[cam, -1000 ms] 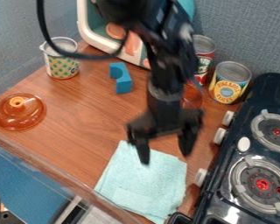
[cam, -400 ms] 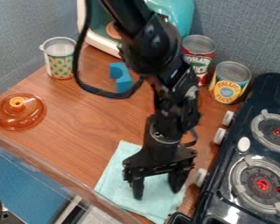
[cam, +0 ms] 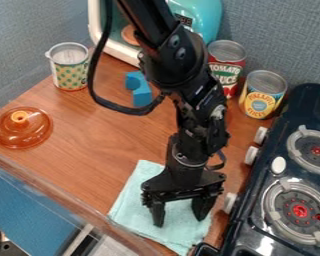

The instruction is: Move the blue cloth in between the blue object and the orange lid

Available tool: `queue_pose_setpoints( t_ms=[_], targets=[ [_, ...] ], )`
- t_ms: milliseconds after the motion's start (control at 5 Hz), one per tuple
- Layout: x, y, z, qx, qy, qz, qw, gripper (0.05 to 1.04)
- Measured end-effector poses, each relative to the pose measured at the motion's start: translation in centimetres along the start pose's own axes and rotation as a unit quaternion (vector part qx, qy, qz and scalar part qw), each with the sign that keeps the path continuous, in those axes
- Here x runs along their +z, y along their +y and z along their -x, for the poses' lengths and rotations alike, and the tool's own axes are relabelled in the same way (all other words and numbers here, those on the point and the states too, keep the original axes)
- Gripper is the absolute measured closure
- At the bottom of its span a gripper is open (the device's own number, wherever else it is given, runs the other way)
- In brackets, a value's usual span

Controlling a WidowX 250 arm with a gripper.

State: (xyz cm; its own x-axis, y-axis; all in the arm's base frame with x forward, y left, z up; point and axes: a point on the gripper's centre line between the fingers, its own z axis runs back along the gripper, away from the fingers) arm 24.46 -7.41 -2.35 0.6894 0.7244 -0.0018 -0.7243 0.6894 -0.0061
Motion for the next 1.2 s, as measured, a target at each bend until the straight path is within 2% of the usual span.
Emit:
queue_pose_setpoints(
  t_ms=[400,600,1000,1200],
  targets=[
    [-0.2,0.3,-1.1,0.009,-0.009,0.007,0.9999,0.081],
    [-0.1,0.4,-2.5,0.019,-0.018,0.009,0.9996,0.081],
    [-0.1,2.5,-8.0,0.107,-0.033,0.013,0.9936,0.082],
    [-0.2,4.3,-10.6,0.153,-0.034,0.003,0.9876,0.082]
  ],
)
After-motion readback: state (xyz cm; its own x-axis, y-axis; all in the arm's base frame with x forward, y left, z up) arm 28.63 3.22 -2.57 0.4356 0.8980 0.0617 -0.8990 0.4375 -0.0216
